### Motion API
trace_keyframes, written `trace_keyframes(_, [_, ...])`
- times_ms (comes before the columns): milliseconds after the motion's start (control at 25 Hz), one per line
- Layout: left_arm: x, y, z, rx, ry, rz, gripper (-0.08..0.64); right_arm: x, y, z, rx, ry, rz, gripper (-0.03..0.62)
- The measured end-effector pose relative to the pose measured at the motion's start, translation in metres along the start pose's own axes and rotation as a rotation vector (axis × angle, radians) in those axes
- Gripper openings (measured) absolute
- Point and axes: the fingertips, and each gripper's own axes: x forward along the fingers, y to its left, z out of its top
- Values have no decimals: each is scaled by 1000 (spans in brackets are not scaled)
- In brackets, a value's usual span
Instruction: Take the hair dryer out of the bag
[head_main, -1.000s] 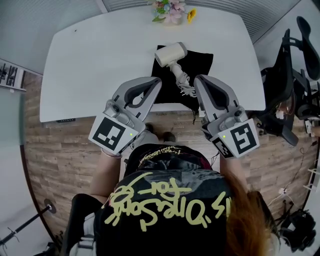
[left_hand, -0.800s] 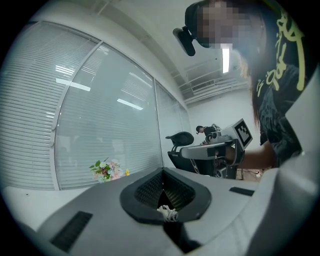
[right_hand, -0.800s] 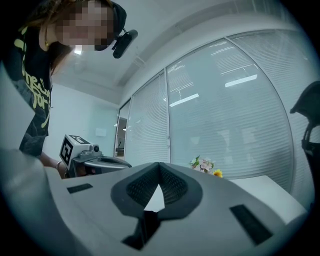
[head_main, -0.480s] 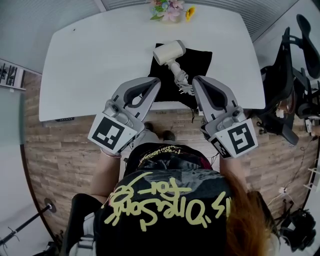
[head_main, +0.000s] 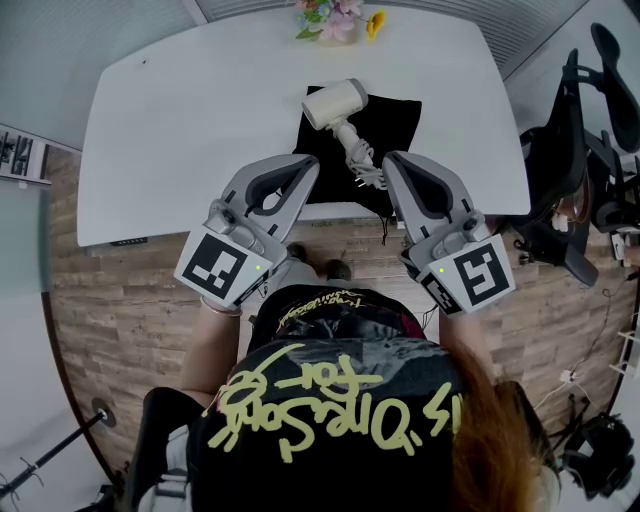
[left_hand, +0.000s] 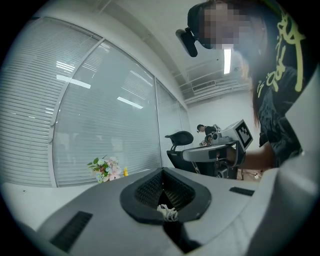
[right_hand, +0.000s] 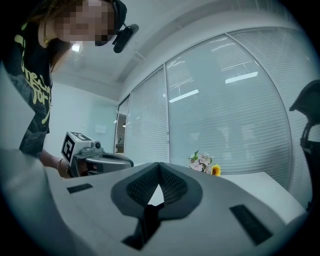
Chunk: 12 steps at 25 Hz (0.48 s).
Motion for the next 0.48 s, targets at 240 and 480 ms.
trace_keyframes(240, [1, 0, -1, -21, -8, -11, -8, 1, 0, -6, -15, 28, 1, 3])
trace_keyframes(480, [0, 3, -3, -28, 0, -9, -8, 4, 1, -6, -25, 35, 8, 3])
